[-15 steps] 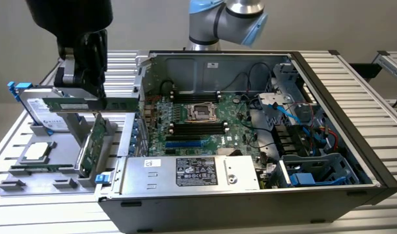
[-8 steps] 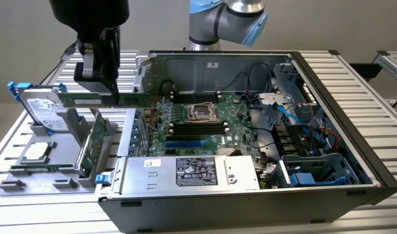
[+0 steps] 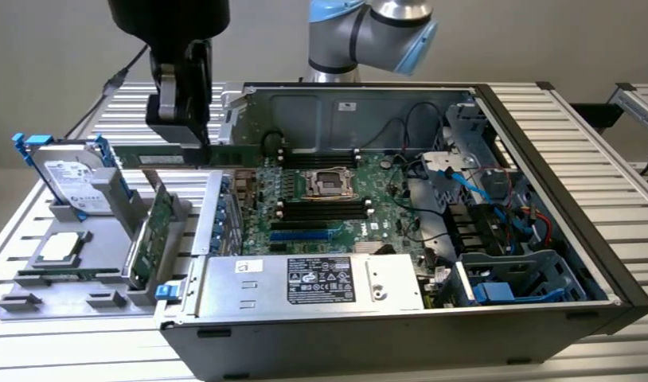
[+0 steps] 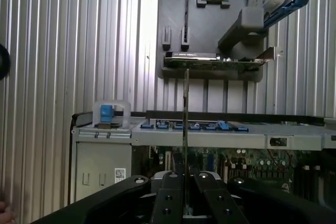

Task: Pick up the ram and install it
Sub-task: 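Pick up the ram and move it above insertion slot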

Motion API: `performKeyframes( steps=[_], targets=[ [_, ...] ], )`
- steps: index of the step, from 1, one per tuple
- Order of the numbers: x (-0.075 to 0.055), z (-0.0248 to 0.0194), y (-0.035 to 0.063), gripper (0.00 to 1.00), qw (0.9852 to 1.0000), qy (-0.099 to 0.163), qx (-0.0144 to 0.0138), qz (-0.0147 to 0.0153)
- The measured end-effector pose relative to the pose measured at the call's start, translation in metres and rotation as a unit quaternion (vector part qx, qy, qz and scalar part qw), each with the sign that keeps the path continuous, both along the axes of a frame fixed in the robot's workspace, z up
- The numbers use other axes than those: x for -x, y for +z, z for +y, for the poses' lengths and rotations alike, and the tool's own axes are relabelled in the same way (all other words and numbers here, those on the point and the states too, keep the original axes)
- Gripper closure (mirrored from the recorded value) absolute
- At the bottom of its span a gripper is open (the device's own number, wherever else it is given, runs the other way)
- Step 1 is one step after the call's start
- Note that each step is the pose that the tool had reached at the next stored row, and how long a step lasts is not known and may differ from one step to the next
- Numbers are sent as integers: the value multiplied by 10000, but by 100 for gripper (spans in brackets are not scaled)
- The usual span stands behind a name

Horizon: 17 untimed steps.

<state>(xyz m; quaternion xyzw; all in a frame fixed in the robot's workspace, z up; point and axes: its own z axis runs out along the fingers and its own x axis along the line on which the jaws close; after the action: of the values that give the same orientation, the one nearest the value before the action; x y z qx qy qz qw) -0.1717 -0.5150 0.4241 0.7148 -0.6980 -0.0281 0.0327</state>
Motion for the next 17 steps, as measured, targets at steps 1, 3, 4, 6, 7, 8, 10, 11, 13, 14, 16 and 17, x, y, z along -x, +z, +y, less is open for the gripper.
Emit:
performKeyframes(
  steps=[1, 3, 4, 6, 7, 8, 10, 11, 13, 14, 16, 17],
  targets=[
    [-13, 10, 0, 86, 10000, 0, -4, -8],
    [-41, 30, 0, 86, 10000, 0, -11, -24],
    [-55, 41, 0, 86, 10000, 0, -15, -32],
    [-83, 63, 0, 86, 10000, 0, -21, -48],
    [-99, 75, 0, 86, 10000, 0, -24, -57],
    [-113, 86, 0, 86, 10000, 0, -27, -65],
    [-142, 109, 0, 86, 10000, 0, -32, -81],
    [-156, 121, 0, 86, 10000, 0, -34, -89],
    [-186, 145, 0, 86, 9999, 0, -39, -105],
    [-200, 156, 0, 86, 9999, 0, -41, -113],
    [-229, 178, 0, 86, 9999, 0, -47, -127],
    [-244, 189, 0, 86, 9999, 0, -49, -133]
  ],
)
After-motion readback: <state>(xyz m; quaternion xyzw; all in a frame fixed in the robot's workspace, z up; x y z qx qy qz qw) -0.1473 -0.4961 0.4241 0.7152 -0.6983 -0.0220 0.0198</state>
